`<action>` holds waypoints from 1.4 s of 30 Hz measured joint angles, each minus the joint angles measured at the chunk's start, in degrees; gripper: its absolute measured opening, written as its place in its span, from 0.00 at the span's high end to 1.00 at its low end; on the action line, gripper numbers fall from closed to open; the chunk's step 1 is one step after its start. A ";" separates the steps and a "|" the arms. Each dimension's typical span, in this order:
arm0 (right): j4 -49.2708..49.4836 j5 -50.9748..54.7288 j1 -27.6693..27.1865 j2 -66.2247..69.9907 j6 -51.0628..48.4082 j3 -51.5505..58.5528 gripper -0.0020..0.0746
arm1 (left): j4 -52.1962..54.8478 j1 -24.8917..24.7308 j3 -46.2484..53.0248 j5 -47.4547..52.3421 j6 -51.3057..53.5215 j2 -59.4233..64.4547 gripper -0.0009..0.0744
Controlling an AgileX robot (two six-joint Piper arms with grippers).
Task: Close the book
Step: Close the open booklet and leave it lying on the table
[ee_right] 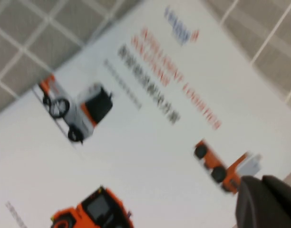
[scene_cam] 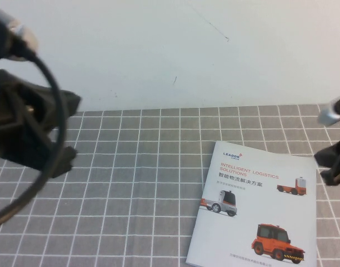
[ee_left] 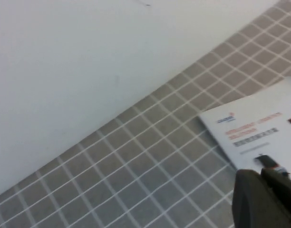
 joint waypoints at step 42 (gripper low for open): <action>-0.76 16.96 0.00 -74.50 3.44 28.72 0.98 | 17.46 0.00 49.25 -29.35 -18.91 -31.62 0.99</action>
